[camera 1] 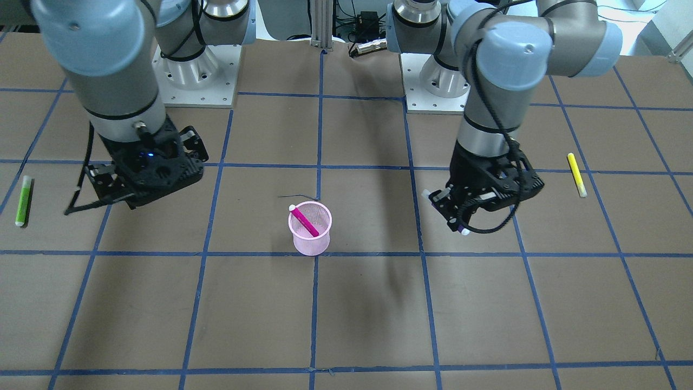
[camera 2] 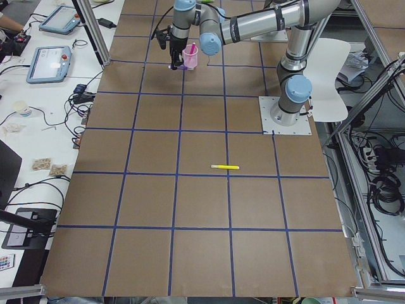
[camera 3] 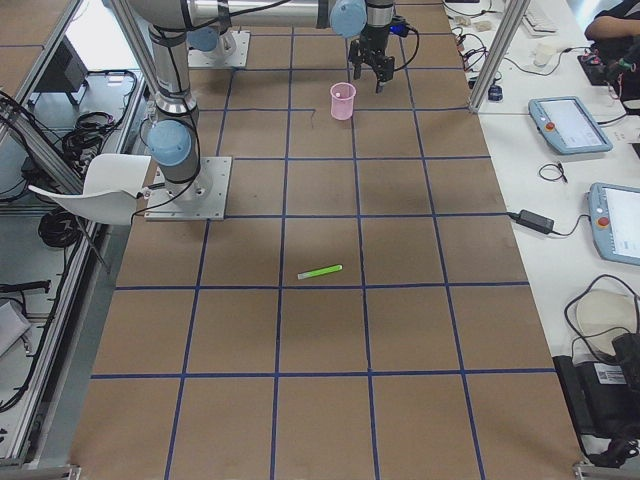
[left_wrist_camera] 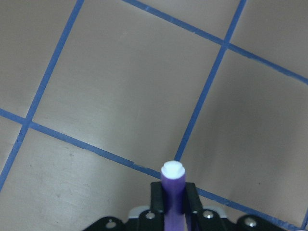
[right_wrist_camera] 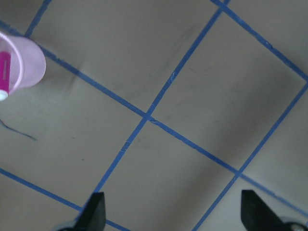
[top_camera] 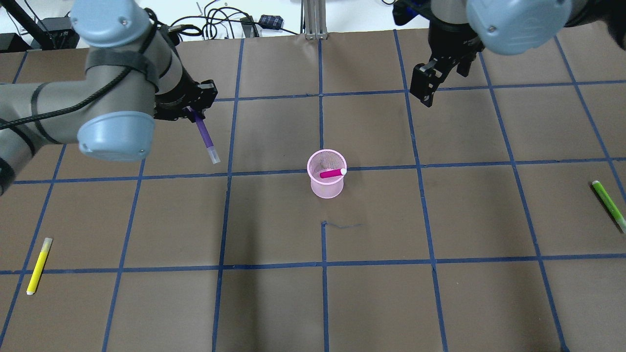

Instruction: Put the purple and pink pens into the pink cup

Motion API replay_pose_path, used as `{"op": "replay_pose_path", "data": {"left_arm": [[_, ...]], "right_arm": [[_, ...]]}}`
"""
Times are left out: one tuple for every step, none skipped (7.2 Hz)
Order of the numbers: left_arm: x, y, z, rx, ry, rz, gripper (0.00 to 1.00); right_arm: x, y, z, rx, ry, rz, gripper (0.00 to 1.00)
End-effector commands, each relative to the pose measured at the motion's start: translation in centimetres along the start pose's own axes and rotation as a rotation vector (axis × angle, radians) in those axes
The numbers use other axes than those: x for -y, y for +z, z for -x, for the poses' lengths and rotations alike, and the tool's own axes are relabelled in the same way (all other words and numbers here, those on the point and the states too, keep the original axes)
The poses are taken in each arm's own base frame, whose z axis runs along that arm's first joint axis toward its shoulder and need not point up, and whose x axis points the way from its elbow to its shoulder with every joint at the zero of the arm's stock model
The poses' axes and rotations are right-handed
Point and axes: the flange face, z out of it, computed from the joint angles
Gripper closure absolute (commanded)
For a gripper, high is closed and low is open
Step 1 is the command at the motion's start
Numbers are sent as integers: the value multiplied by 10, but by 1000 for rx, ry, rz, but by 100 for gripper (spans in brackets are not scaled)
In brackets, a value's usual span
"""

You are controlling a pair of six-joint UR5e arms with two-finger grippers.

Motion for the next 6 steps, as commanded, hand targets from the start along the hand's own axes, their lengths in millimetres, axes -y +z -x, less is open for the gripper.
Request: {"op": "replay_pose_path", "data": {"left_arm": [[-64,-39,-82,-3,8,-187,100],[-90,-49,-101,-30,-34,-236,100],[-112,-55,-119,-64,-42,-291,100],[-134,-44,-121,4,-42,-336,100],[-151,-45,-129,-35,-68,-408,100],[-162,-41,-136,-53,-67,-471,100]], "right_arm": [[-22,-5,-7,90,294,-10,0],[-33,-13,-6,92,369,-15,0],[-38,-12,-2,117,374,-16,0],[-41,-3,-1,219,393,-4,0],[-50,4,-13,248,436,-4,0],[-59,-3,-14,230,478,-11,0]]}}
